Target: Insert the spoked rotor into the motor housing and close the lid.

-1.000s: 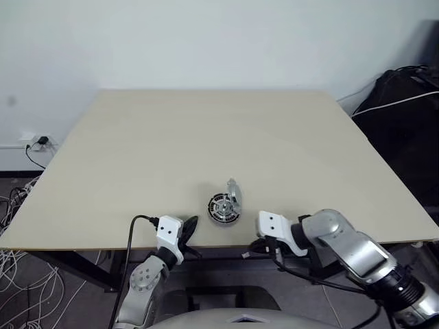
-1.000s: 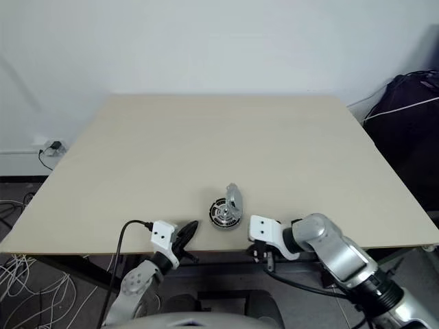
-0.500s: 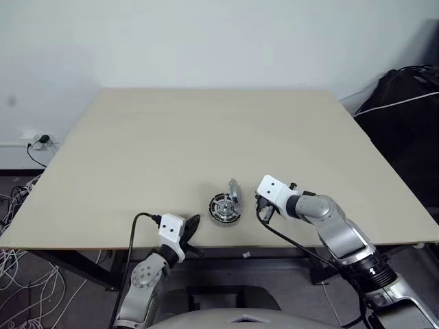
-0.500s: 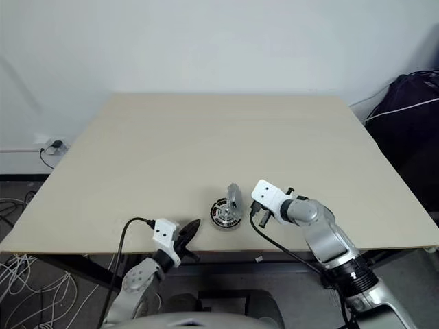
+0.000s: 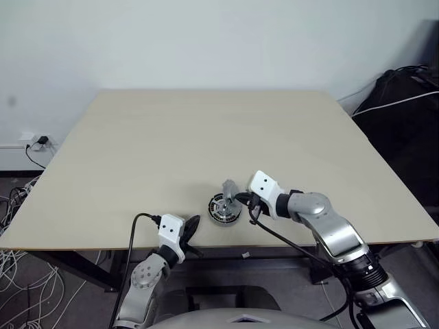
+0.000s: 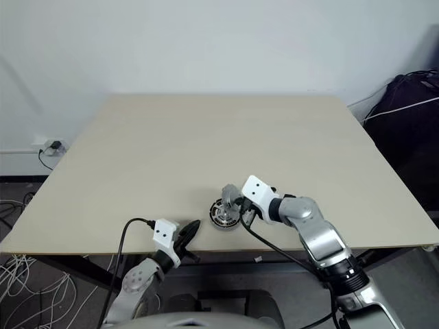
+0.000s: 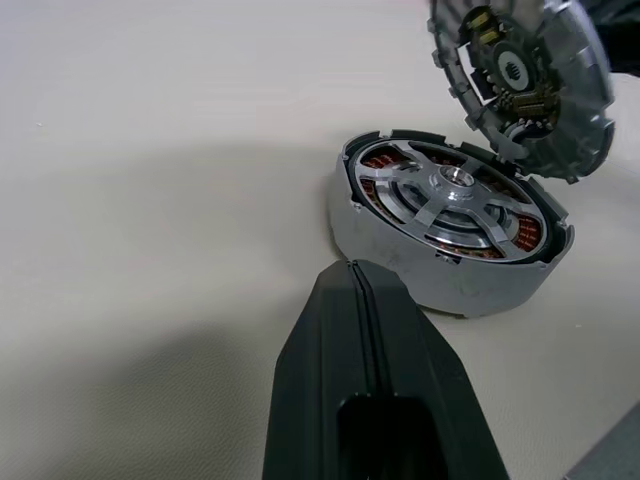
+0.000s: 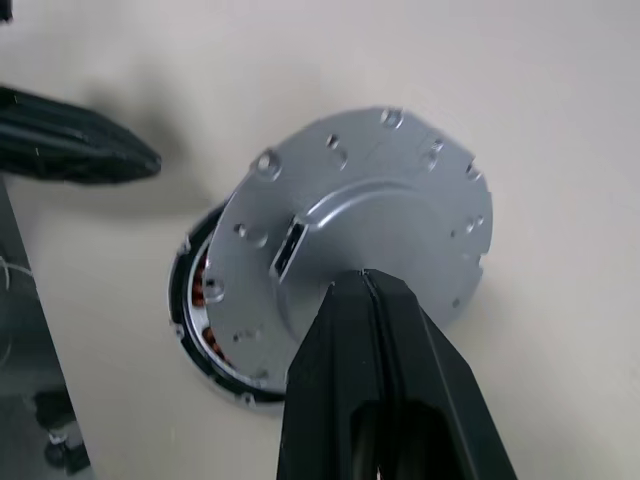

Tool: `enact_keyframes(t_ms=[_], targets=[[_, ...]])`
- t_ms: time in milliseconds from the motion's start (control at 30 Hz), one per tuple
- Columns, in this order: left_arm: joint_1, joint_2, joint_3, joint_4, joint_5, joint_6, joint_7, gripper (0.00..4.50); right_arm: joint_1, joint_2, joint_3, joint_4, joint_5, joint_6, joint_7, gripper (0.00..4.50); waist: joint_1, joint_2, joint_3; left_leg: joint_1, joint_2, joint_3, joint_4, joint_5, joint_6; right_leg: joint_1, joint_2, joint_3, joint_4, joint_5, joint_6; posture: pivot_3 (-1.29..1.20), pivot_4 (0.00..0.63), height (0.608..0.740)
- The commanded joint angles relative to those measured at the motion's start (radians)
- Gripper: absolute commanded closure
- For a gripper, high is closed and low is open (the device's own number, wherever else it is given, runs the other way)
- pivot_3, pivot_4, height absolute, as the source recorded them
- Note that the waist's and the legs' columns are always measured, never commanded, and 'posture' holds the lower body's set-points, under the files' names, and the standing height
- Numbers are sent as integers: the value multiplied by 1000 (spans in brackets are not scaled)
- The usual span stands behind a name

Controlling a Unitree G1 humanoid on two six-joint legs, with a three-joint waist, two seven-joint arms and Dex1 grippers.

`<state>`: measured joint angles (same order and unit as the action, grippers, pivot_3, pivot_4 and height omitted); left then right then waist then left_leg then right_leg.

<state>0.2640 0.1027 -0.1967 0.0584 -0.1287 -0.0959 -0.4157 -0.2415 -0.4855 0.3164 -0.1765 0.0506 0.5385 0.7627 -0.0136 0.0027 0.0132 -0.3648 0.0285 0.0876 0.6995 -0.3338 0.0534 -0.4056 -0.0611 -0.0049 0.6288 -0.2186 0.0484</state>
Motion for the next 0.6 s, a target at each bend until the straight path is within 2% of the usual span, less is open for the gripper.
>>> enact_keyframes(t_ms=[33,267,500,600], targets=[[-14,2,1,-22,-2,-22,-8,4500,-28,36,9,35,0,-35,-14,4489,0,0,0,0,0,0,0,0,0,0,0,0,0,0,0,0,0,740],[-12,7,2,0,1,-41,-15,4500,-46,110,48,157,-21,-58,-29,4489,-2,1,-1,2,0,0,0,0,0,2,0,0,0,0,0,0,0,740],[6,5,1,-1,6,-55,-7,4500,-34,119,61,161,-11,-49,-14,4489,-2,1,-1,2,0,0,0,0,0,2,0,0,0,0,0,0,0,740],[7,4,2,11,7,-65,-6,4500,-25,135,29,152,9,-64,-33,4489,-2,1,-1,2,0,0,0,0,0,2,0,0,0,0,0,0,0,740]])
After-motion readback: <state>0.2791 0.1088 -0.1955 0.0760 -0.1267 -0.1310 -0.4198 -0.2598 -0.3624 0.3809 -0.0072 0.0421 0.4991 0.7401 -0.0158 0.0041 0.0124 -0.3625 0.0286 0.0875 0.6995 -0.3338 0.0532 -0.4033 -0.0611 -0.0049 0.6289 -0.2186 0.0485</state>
